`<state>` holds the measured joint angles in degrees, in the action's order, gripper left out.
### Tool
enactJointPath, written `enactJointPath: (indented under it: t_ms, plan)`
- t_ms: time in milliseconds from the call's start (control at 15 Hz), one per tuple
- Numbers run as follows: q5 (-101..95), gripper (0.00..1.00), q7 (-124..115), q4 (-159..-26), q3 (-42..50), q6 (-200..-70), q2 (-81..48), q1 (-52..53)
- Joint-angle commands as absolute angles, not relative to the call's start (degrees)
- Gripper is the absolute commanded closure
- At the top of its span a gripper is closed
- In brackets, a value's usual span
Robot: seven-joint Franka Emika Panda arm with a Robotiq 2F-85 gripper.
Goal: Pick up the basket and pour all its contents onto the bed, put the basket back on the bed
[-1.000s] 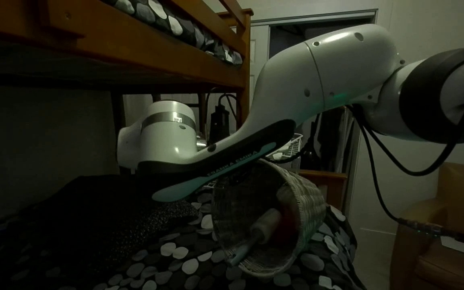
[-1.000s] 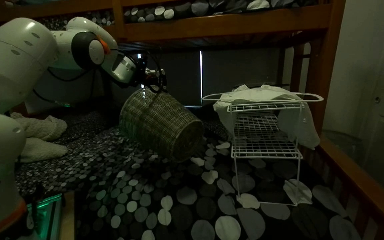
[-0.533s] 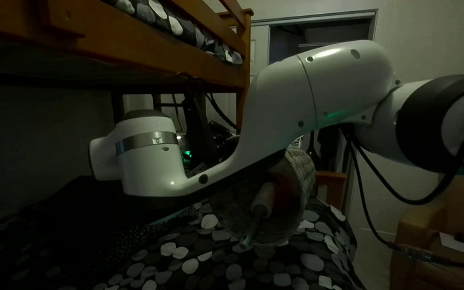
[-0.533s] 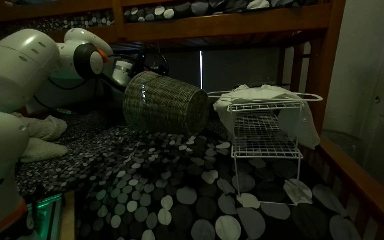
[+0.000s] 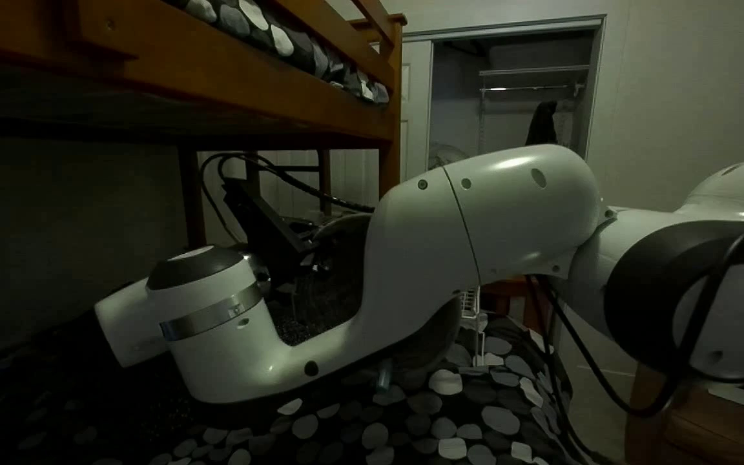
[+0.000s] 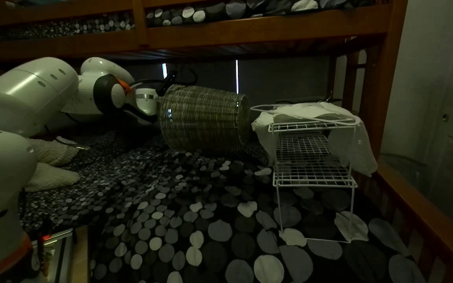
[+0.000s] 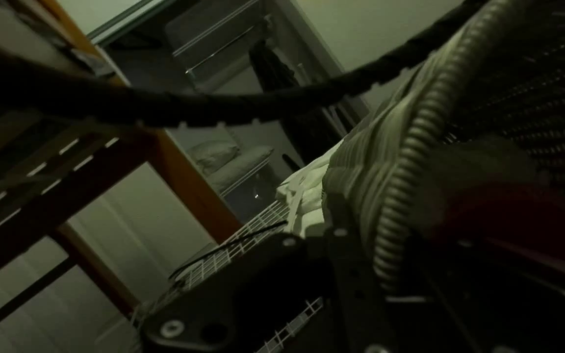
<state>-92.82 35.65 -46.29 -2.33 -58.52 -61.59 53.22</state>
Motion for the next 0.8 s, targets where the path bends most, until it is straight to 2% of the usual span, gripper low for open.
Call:
enactJointPath:
  t_ms: [0,133,200,733]
  plan:
    - [-93.8,0.89,37.6,-45.3,-2.0,-60.2,-62.2,53.3]
    - [-94.6,0.89,39.1,-43.9,-1.5,-61.8,-62.9,53.3]
    - [-94.6,0.97,39.3,-43.6,-1.4,-62.1,-63.0,53.3]
    - [-107.4,0.97,51.1,-30.8,6.0,-68.2,-74.0,59.2]
